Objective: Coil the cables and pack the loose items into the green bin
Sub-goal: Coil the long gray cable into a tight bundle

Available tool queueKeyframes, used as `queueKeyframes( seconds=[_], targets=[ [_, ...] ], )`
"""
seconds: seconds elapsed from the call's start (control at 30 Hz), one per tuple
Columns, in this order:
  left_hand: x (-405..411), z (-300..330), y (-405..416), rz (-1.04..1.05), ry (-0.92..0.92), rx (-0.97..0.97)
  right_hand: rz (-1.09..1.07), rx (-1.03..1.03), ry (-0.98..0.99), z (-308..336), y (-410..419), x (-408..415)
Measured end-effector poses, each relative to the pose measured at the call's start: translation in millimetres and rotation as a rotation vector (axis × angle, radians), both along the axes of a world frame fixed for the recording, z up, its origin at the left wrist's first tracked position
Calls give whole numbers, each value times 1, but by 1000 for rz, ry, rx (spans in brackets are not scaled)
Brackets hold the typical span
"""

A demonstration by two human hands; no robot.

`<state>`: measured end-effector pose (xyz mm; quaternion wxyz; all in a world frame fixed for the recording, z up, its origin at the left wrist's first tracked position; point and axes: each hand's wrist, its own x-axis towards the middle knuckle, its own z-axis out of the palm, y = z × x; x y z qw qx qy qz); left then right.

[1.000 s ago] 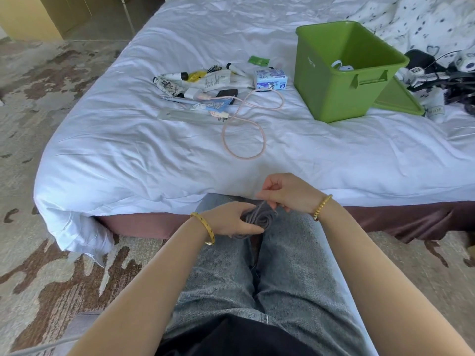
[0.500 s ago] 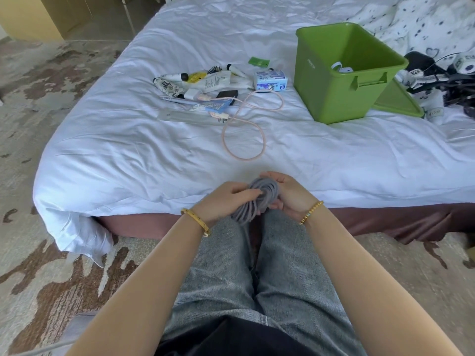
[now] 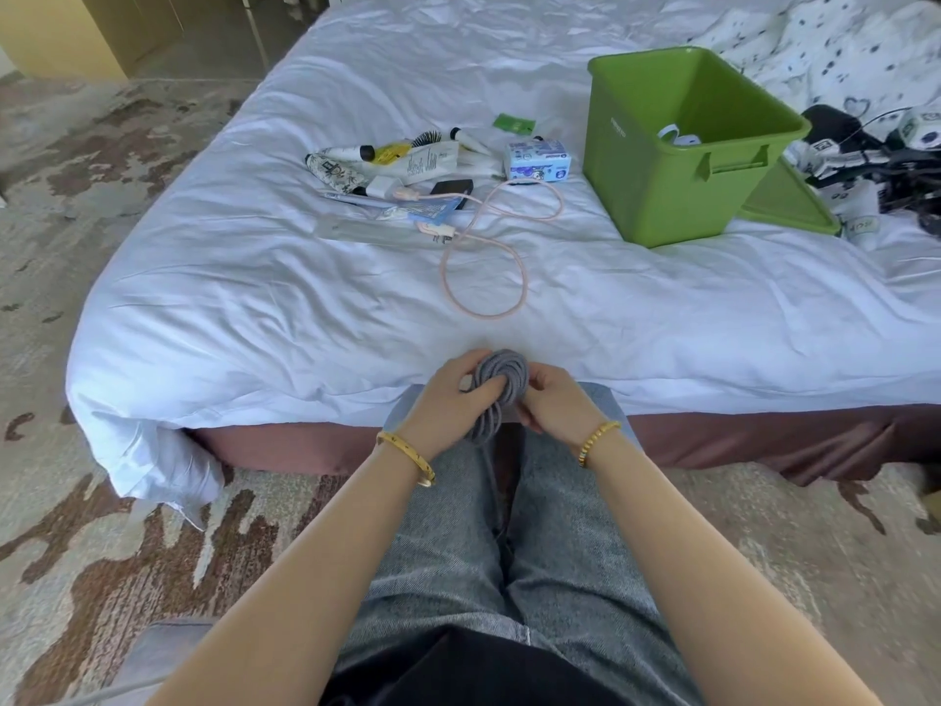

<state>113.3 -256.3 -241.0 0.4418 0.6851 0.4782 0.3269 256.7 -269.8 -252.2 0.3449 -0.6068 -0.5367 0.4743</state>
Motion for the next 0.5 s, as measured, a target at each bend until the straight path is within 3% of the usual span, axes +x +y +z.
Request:
queueKeyframes(
  seconds=[0.1,0.27,0.4,0.5],
  targets=[
    [5,6,-1,83,-197,-100,-64,7,29,-4,1,-5],
    [11,15,-2,143,-339,-239,-147,9,1,-18,1,-5],
    [16,18,-3,159,-378,-255,-187,-6,-6,-20,0,5],
    [15,16,2,215,-289,-223,-195,29,-43,-11,-2,10]
  ],
)
